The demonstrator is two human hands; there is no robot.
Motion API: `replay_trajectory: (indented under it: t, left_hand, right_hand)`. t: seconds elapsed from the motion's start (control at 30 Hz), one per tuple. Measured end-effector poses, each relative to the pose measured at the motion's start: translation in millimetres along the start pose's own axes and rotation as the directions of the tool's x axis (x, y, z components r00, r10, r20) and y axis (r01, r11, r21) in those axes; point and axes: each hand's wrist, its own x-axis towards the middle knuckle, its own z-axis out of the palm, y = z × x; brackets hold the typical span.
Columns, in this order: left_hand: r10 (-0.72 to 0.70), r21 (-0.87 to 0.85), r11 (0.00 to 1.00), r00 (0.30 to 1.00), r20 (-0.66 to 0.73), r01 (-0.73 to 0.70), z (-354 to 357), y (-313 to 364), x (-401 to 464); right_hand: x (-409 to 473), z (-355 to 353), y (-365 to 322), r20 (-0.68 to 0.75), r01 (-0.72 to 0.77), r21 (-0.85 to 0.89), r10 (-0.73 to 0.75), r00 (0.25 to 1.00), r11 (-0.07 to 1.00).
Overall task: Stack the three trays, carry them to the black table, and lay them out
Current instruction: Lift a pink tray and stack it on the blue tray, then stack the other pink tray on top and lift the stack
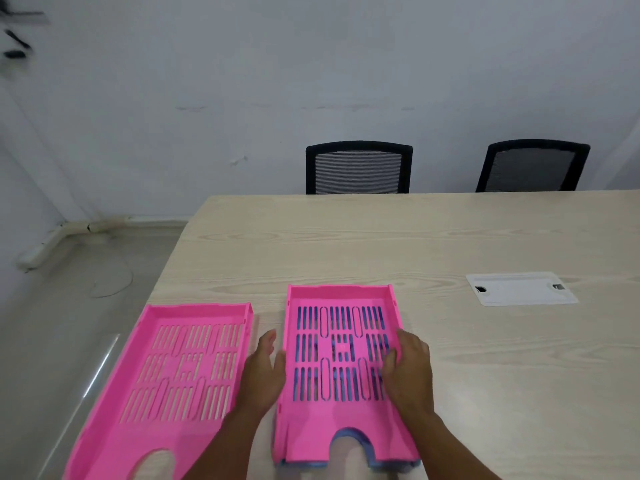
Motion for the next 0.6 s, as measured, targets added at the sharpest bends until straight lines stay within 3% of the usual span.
replay_trajectory:
  t: [0.13,0.37,0.6]
  left_hand:
    - [0.016,-0.006,1.000,0.998,-0.065,-0.016,-25.1,-3.4,4.0]
    - [-0.003,0.032,0.999,0.981,-0.192,0.009,-94.4,-41.5,-6.2]
    - [-0.127,0.080,0.983,0.928,-0.349,0.165,-172.3,-102.6,-22.0]
  right_hand:
    - [2.6,22.9,-19.9,0.019,0.040,0.041,-0.041,0.999,0.998]
    - [-32.0,80.5,-83.6,0.239,0.084,0.147,-0.118,0.964,0.986]
    - [-82.0,140.0,-148.5,0.393,0.069,0.222,-0.154,0.907,0.973]
